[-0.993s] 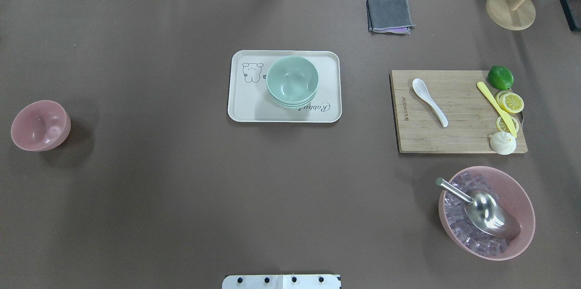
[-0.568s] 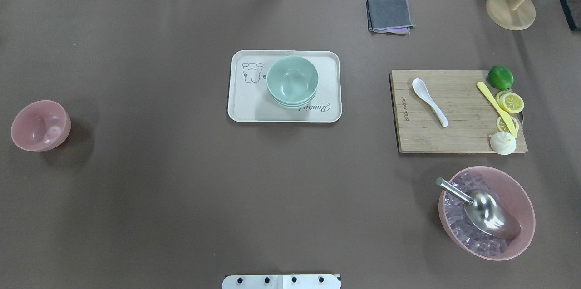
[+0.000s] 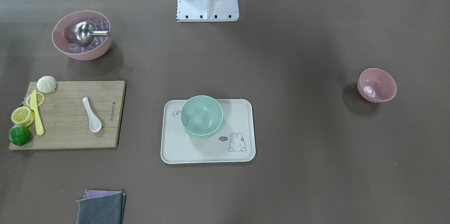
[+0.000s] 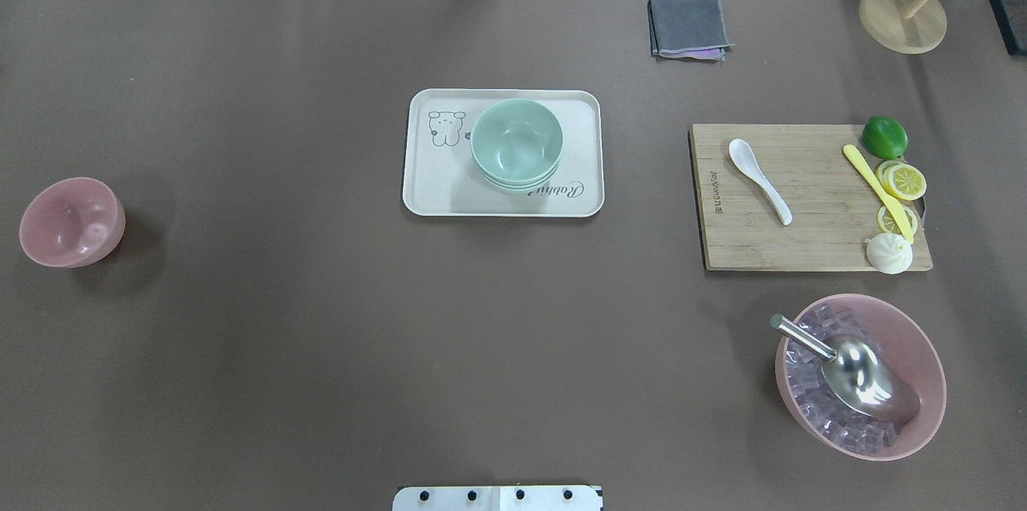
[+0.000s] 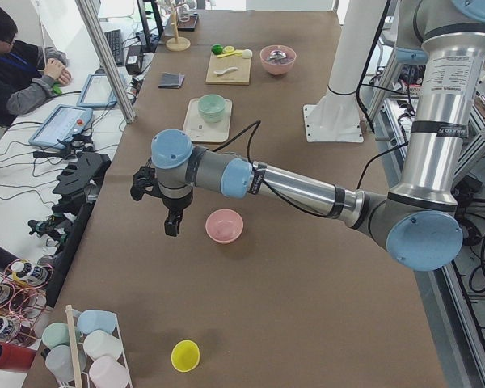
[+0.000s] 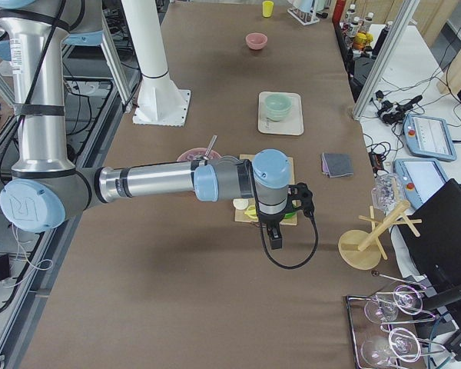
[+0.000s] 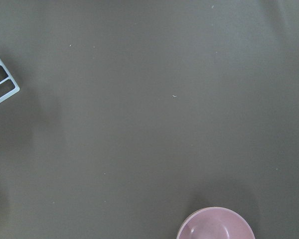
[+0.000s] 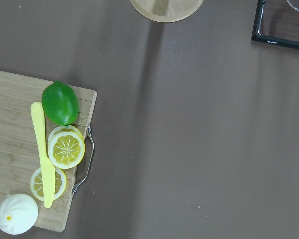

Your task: Stack pink bowl on green and place spoon

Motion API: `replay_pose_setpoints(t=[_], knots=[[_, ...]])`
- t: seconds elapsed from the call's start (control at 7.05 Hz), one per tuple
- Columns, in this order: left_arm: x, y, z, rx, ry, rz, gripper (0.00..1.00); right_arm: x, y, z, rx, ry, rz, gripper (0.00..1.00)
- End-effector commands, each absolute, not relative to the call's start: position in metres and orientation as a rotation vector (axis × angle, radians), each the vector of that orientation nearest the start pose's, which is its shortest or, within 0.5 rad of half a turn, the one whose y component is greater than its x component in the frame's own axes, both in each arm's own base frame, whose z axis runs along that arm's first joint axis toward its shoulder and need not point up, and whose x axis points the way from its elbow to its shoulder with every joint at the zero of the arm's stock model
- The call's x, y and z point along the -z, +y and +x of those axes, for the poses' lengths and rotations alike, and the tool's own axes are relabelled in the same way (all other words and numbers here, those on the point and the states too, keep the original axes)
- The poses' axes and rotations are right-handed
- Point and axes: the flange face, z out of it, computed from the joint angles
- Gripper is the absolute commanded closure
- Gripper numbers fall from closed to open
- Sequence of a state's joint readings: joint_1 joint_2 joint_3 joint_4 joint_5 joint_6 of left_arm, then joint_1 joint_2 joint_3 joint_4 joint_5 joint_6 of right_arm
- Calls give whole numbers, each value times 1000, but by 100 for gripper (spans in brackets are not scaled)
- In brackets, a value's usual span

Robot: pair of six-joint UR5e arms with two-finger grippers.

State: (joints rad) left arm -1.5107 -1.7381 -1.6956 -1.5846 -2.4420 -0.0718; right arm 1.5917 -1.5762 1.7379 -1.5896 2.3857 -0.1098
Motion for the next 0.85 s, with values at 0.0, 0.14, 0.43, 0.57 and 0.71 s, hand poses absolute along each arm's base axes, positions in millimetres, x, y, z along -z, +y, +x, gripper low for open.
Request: replay_pose_setpoints(t=[0.0,0.14,0.43,0.57,0.71], knots=[[-519,-568,8,-157,818,182,0,-569,-501,43,115,-823,144,0],[-544,-571,14,-146,769,140,0,-565,-506,27,86,-828,111,0],[-569,-564,50,-147,767,63,0,-565,-506,1,36,-831,73,0],[-589,-542,73,-145,779,68,1,-567,-501,-10,7,-840,78,0],[-607,-518,97,-130,805,90,1,-572,-493,-20,-8,-842,102,0]])
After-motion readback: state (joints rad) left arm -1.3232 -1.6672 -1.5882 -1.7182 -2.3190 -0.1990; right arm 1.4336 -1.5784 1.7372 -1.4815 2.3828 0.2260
